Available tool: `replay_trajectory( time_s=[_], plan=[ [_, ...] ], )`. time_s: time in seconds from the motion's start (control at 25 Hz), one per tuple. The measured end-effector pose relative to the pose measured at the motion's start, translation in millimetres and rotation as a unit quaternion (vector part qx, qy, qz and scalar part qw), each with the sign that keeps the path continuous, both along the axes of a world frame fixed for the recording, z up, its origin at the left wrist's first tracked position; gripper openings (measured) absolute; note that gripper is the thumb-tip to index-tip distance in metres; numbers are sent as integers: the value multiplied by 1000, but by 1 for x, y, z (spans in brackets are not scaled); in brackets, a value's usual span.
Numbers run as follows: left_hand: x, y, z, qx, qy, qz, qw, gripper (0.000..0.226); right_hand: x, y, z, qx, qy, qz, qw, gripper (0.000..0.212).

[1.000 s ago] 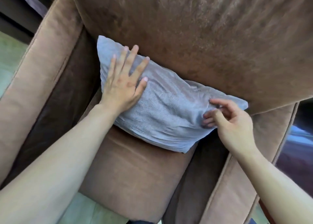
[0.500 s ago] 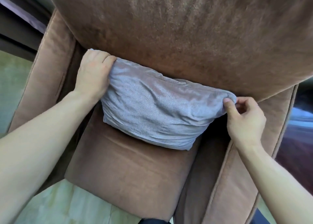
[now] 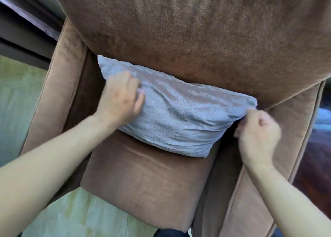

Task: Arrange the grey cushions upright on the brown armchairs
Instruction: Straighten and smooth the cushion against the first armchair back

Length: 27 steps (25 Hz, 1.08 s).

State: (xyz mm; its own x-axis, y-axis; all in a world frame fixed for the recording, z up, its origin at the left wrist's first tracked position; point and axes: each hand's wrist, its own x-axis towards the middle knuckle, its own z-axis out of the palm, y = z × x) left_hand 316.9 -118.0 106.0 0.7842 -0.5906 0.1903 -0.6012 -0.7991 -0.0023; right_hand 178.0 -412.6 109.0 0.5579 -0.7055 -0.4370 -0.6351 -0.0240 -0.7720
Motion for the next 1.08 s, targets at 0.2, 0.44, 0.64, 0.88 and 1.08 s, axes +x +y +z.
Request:
replay_trajectory(
  time_s=[0.2, 0.44, 0.64, 0.88, 1.08],
  plan=[
    [-33, 3, -19, 97, 166, 5, 981, 34, 5, 21, -16, 230, -10, 170, 958, 23],
    [-24, 37, -1, -42, 289, 245, 925, 38, -15, -20, -24, 157, 16, 8, 987, 22],
    [-10, -33, -11, 35, 411, 15, 911, 21, 25, 47, -5, 286, -4, 273, 919, 26],
    [22, 40, -8, -39, 270, 334, 902, 12, -1, 26, 4, 93, -86, 0, 992, 30],
    [14, 24, -23, -135, 245, 204, 938, 51, 21, 42, -10, 241, -94, 151, 954, 39]
  ],
)
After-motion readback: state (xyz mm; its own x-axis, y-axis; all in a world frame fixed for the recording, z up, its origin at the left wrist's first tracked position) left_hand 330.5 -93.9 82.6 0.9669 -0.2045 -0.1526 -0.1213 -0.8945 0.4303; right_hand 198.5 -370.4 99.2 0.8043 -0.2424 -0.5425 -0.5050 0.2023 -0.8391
